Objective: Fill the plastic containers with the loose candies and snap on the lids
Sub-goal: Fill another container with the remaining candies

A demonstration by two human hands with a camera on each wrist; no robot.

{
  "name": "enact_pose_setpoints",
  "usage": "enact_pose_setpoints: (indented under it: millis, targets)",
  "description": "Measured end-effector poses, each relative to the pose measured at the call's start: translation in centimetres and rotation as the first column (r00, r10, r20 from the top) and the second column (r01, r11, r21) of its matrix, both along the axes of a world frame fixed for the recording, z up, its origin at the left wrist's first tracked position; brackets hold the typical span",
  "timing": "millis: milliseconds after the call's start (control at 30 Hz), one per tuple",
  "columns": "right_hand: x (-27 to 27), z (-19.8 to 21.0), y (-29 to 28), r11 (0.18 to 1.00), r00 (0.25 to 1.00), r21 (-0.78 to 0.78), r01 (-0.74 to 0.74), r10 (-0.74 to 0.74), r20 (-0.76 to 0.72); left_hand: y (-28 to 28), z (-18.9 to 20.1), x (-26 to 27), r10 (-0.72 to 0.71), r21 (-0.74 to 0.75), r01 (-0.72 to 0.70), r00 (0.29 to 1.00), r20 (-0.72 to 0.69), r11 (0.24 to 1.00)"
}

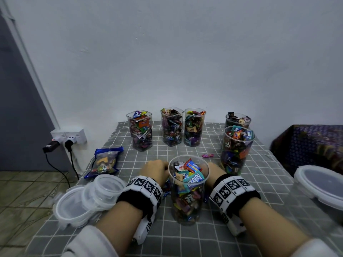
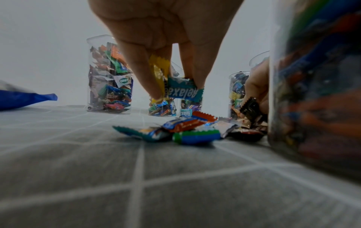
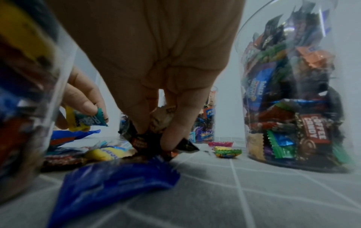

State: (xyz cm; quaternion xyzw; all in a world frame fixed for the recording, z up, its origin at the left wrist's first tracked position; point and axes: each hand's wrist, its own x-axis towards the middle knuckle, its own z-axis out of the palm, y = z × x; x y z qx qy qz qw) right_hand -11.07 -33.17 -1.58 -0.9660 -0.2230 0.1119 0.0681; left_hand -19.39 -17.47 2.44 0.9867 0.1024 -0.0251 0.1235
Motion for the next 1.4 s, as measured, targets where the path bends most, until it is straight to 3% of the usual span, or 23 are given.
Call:
enact_pose_setpoints:
  millis: [133, 300, 533, 667, 767, 1100, 1400]
  targets:
    - [-0.8, 1.2, -0.5, 0.999, 0.997, 0.0, -0.033, 0.033, 0.067, -0.2, 0.3, -0.2, 0.031, -0.008, -0.03, 0.999, 0.011, 1.0]
    - [-1.5, 1.5, -1.6, 0.966, 0.996, 0.254, 0.055, -0.069, 0.05, 0.0, 0.0, -0.1, -0.01, 0.018, 0.009, 0.998, 0.054, 1.0]
    - [-2.9, 5.2, -3.9, 0.791, 0.986, 0.597, 0.133, -0.165, -0.001, 0.2, -0.4, 0.0, -0.042, 0.039, 0.038, 0.994, 0.105, 0.999]
    - [-4.4, 8.5, -4.1, 0.626, 0.991, 0.777, 0.063, -0.13, 0.024, 0.3, -0.6, 0.0, -0.043, 0.039, 0.039, 0.994, 0.104, 0.998]
    - [-5.4, 9.9, -3.8, 0.564, 0.991, 0.825, -0.032, -0.091, 0.101, 0.3, -0.8, 0.1, -0.038, 0.028, 0.035, 0.993, 0.108, 0.999]
    - [-8.7, 10.7, -2.2, 0.657, 0.966, 0.719, -0.227, 0.058, 0.252, 0.5, -1.0, 0.2, -0.026, -0.015, 0.029, 0.989, 0.148, 0.999]
    - [-9.6, 9.8, -1.3, 0.739, 0.945, 0.604, -0.298, 0.139, 0.297, 0.8, -1.1, 0.3, -0.045, -0.002, 0.046, 0.987, 0.152, 0.999]
